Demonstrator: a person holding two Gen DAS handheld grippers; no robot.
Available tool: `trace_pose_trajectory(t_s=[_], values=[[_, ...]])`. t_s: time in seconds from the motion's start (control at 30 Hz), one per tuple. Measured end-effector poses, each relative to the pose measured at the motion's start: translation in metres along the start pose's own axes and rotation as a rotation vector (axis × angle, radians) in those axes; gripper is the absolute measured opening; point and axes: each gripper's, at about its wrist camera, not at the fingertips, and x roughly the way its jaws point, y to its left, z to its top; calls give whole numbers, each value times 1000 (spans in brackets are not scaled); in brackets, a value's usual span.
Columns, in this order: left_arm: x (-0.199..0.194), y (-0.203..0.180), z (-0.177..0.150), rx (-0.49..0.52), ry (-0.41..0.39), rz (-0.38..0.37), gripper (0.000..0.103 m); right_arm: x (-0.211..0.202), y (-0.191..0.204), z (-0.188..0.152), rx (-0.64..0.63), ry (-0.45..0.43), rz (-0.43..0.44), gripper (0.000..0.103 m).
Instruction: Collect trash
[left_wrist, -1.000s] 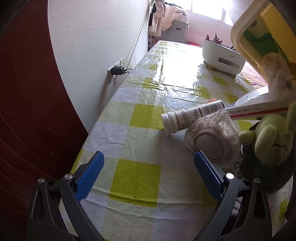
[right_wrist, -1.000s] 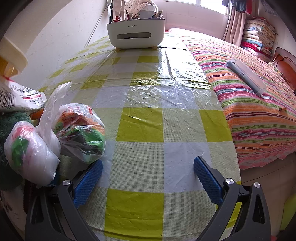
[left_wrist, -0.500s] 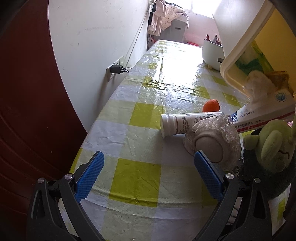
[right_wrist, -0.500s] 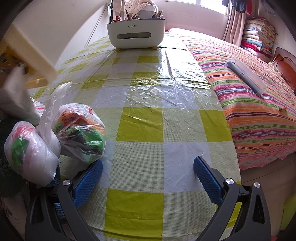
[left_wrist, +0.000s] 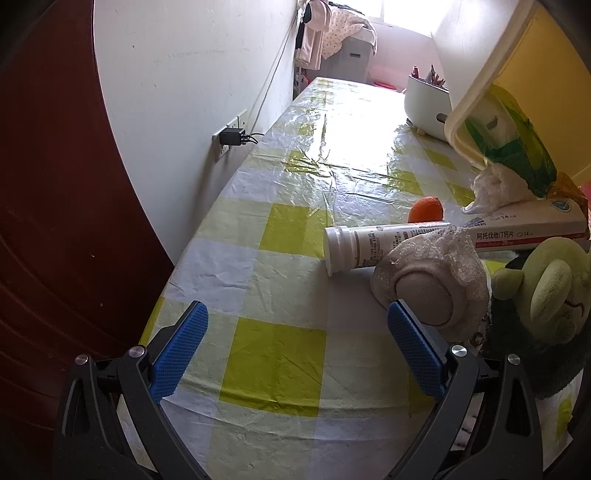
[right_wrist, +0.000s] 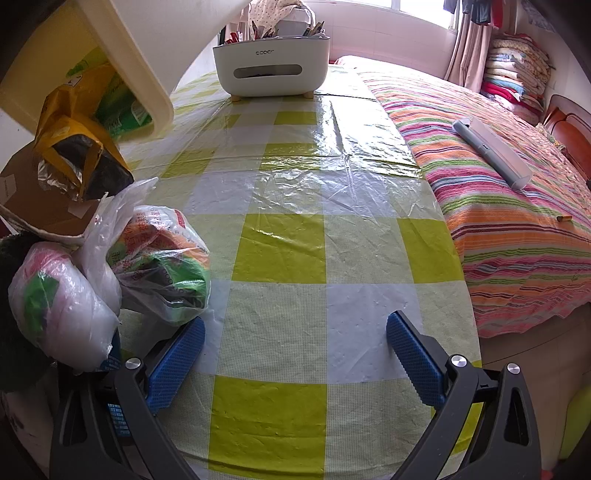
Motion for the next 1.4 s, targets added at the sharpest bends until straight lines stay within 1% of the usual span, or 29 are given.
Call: trace_pose_trajectory(t_s=[0.6, 0.8, 1.17, 1.3, 1.4], values=[[1, -1, 0, 7, -6, 14, 96, 0, 0, 0, 0, 0, 0, 96], [-4, -2, 0, 10, -24, 24, 96, 0, 0, 0, 0, 0, 0, 96], [-21, -4, -7, 14, -79, 57, 96, 0, 0, 0, 0, 0, 0, 96], [-28, -9, -10, 24, -81, 70, 96, 0, 0, 0, 0, 0, 0, 96], [-41, -13, -10, 26, -98, 69, 96, 0, 0, 0, 0, 0, 0, 96]])
